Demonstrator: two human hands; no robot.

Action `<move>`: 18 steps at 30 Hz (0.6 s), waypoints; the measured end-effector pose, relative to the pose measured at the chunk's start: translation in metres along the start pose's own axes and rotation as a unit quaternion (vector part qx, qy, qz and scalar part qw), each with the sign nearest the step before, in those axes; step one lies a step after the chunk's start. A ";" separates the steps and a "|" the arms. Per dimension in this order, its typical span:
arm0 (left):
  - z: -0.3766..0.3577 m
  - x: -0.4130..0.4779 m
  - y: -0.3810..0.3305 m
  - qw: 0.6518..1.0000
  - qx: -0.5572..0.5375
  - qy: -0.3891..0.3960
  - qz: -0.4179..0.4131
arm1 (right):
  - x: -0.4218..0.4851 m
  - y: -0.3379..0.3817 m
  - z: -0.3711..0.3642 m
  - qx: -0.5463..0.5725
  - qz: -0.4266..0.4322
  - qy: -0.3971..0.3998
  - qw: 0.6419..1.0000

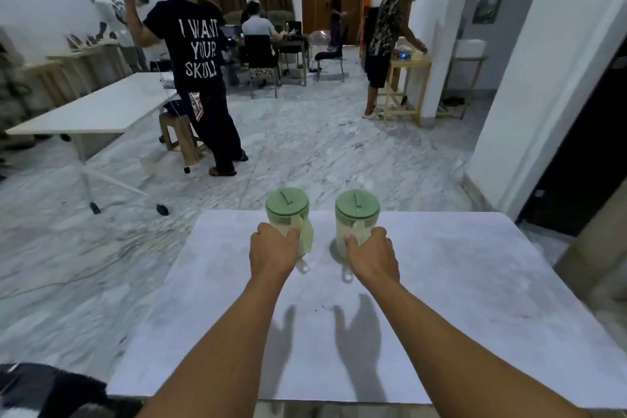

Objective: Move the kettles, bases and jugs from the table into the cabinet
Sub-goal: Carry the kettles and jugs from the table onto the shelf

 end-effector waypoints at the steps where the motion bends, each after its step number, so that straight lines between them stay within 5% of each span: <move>1: -0.014 0.009 0.000 1.000 -0.009 0.012 0.017 | 0.013 -0.009 -0.006 0.012 -0.020 -0.001 1.000; 10: -0.105 0.081 -0.001 0.980 -0.142 0.019 0.140 | 0.091 -0.060 -0.055 0.070 -0.104 -0.006 0.992; 18: -0.113 0.100 -0.006 0.978 -0.170 -0.013 0.120 | 0.112 -0.057 -0.078 0.135 -0.068 -0.002 0.989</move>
Point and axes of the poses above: each hand's wrist, its own x-axis towards the middle knuckle, its own z-axis out of the back of the hand, y = z × x, the point moved 6 cm from there along x, towards the middle knuckle, and after that the axes turned 11 degrees about z, right-handed, at the moved point
